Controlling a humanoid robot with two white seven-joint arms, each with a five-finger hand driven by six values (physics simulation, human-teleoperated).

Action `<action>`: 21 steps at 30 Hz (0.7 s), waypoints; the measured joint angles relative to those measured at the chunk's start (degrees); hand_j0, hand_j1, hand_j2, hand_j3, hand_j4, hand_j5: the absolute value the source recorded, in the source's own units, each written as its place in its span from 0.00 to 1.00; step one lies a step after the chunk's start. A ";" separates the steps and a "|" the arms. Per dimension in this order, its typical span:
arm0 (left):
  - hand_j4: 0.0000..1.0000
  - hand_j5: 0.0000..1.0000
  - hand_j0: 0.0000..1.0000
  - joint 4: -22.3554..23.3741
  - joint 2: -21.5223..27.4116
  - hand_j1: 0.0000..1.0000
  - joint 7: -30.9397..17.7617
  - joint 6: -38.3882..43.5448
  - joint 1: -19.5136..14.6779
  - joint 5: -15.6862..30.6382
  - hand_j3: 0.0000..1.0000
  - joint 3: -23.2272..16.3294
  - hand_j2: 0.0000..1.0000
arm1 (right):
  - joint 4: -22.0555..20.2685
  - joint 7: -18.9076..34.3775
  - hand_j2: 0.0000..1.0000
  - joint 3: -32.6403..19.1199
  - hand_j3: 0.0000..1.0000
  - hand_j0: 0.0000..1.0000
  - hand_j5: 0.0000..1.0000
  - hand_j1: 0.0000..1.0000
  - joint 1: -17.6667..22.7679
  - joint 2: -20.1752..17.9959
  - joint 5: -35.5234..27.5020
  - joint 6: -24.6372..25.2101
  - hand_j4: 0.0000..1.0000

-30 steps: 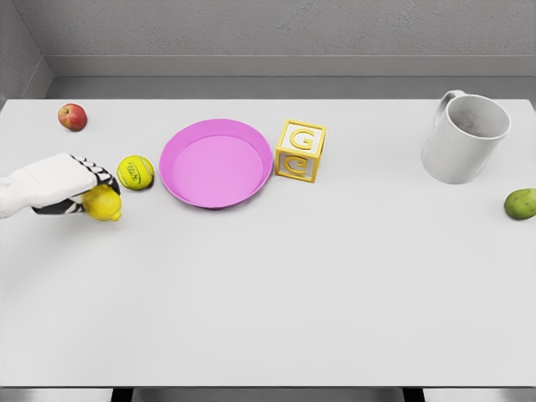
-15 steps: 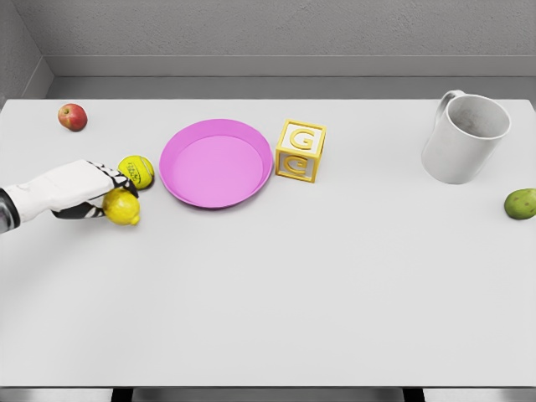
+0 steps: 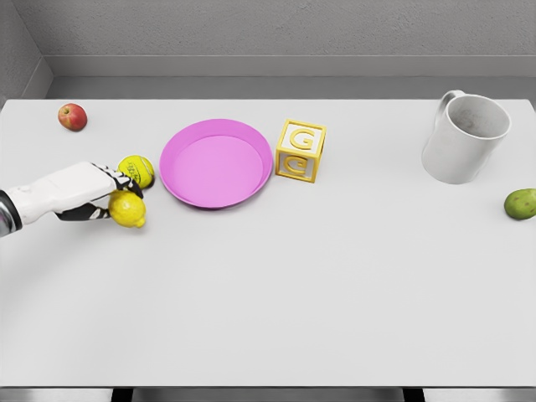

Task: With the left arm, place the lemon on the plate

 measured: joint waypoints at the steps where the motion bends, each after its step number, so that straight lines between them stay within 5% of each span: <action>1: 0.52 0.52 0.52 0.12 -0.04 0.52 0.00 0.01 0.09 0.13 0.52 -0.02 0.52 | 0.00 0.00 1.00 0.00 1.00 1.00 1.00 1.00 0.09 0.00 0.00 0.00 1.00; 21: 0.52 0.52 0.52 4.17 -2.92 0.52 0.01 0.00 0.00 2.43 0.52 0.01 0.52 | 0.00 0.00 1.00 0.00 1.00 1.00 1.00 1.00 0.00 0.00 0.00 0.00 1.00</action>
